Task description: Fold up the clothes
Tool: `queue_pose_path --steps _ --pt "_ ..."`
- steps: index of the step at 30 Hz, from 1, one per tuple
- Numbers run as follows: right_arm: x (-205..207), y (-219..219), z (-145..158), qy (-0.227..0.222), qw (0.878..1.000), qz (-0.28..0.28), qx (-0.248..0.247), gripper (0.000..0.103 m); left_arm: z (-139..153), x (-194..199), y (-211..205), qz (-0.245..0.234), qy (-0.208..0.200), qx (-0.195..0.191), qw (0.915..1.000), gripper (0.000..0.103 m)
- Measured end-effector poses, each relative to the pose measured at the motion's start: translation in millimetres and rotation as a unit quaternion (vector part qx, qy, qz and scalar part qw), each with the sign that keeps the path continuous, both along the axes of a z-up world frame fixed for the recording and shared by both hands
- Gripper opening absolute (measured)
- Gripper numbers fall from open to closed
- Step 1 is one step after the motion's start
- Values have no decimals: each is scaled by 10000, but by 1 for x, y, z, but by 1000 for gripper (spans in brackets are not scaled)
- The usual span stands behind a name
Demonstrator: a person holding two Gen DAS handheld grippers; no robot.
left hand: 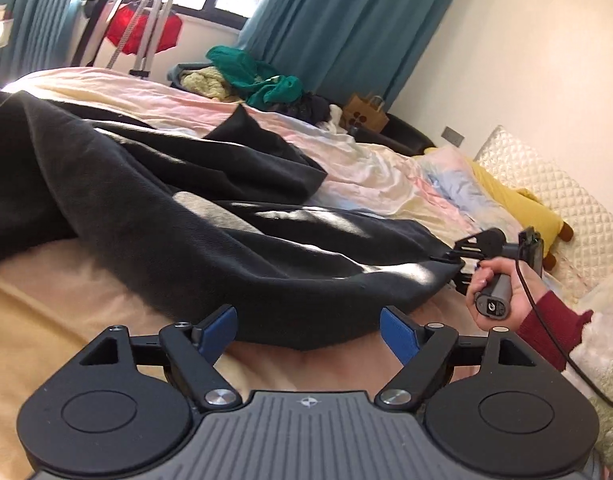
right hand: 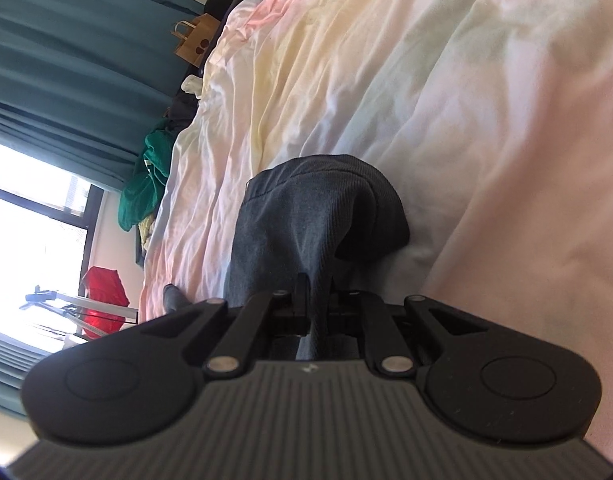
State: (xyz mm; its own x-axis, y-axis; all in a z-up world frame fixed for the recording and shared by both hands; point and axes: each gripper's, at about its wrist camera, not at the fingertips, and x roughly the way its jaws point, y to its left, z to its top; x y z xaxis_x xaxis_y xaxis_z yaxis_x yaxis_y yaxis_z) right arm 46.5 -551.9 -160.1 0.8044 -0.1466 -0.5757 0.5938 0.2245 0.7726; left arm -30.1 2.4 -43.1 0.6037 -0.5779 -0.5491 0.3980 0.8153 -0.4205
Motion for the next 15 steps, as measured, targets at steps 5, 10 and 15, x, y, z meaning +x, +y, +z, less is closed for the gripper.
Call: queue_pose_path --steps 5,10,15 --pt "1 3 3 59 9999 -25 -84 8 13 30 83 1280 753 -399 9881 85" --pt "0 3 5 26 10000 -60 -22 9 5 55 180 2662 1473 -910 9482 88" --pt "0 4 7 91 9999 -50 -42 9 -37 57 256 3724 1945 -2291 8781 88"
